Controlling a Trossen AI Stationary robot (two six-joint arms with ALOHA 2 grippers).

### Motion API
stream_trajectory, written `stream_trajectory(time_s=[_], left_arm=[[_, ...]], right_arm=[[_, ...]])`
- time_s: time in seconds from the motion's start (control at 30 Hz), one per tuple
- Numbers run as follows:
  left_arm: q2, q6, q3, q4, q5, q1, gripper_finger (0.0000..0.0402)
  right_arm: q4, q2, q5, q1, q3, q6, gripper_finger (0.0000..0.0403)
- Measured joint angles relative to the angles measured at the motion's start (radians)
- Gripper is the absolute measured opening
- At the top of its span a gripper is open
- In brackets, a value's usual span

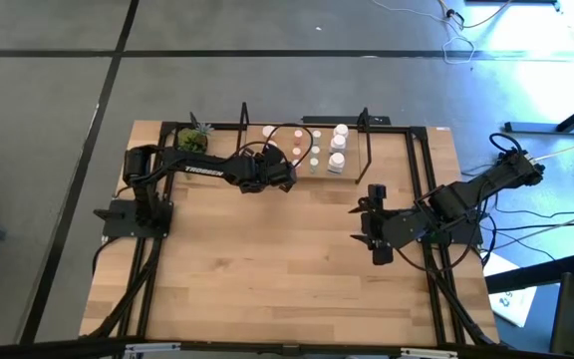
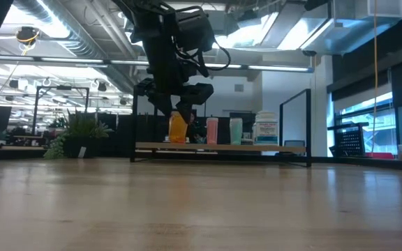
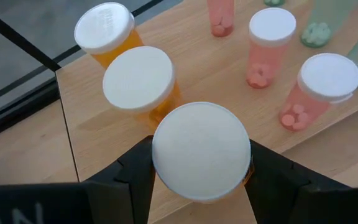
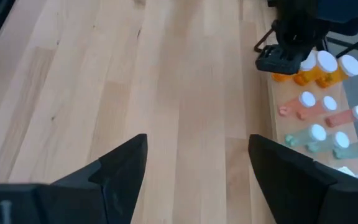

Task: Pick and place medicine bottles onto shelf by color
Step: Put the orange pill bottle on the shelf aligned with the orange pill bottles

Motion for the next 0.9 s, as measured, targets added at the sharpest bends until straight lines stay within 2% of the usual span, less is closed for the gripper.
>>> stream_trajectory(time_s=[0.9], left_arm=[[0.000,-0.027,0.000,-0.002,-0.027,0.000,0.0190]], right_arm=[[0.000,0.000,-0.003,0.000,0.000,0.000,0.0281]])
